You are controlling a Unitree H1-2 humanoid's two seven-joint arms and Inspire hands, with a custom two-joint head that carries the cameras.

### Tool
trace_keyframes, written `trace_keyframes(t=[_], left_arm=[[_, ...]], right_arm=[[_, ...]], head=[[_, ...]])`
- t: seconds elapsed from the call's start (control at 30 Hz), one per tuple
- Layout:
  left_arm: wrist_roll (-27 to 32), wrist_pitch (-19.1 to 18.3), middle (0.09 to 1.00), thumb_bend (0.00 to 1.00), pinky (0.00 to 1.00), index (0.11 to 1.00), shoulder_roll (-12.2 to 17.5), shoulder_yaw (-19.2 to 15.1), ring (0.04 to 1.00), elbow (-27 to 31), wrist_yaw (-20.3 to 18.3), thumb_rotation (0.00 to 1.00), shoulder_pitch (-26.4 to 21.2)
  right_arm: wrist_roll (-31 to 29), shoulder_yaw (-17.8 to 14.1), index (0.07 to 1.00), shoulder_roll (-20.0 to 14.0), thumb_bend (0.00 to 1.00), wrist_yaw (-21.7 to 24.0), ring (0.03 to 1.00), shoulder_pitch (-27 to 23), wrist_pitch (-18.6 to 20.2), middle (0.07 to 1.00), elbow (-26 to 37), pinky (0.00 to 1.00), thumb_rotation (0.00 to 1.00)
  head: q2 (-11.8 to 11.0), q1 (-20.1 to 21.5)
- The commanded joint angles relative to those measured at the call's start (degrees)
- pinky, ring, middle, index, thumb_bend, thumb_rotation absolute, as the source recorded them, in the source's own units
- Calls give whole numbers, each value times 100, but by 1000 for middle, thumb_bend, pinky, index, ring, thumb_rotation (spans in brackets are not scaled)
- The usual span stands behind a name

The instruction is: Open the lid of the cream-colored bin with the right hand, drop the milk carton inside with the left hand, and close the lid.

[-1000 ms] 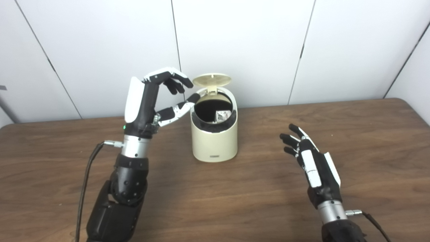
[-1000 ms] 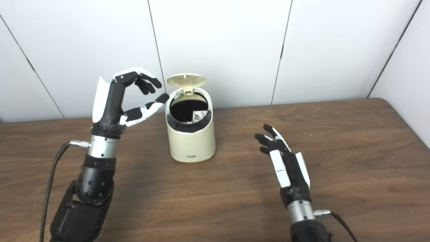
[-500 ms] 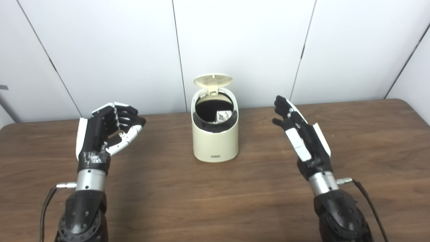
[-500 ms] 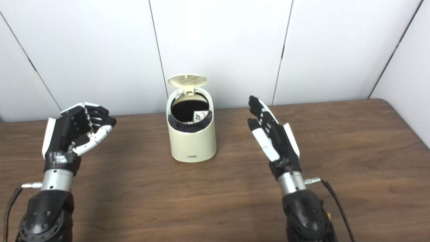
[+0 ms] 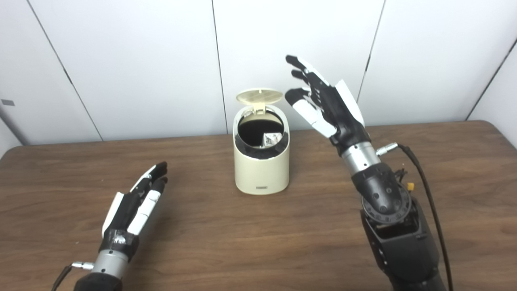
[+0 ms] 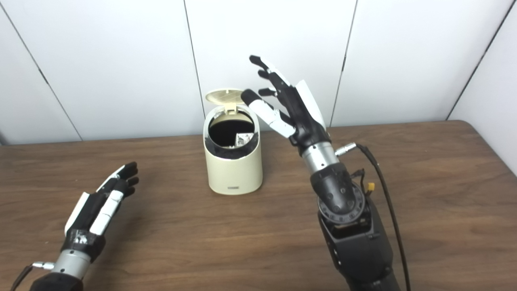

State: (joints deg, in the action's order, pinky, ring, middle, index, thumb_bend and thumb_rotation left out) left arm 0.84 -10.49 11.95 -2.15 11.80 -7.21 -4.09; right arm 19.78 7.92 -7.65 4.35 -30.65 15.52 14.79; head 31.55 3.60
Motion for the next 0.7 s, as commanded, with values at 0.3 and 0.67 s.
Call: trace_keyframes(t=[0.3, 0.67], left_arm=[[-39, 456, 946, 732, 977, 983, -403, -33, 933, -42, 196, 871, 72], [10, 502, 933, 727, 955, 959, -532, -49, 925, -68, 245, 860, 113]], right_arm=[[962, 418, 864, -513, 545, 225, 915, -1090, -238, 928, -531, 814, 906], [1293, 542, 706, -761, 621, 372, 921, -1313, -277, 946, -1215, 746, 951]], head=[[8, -64], [9, -114]])
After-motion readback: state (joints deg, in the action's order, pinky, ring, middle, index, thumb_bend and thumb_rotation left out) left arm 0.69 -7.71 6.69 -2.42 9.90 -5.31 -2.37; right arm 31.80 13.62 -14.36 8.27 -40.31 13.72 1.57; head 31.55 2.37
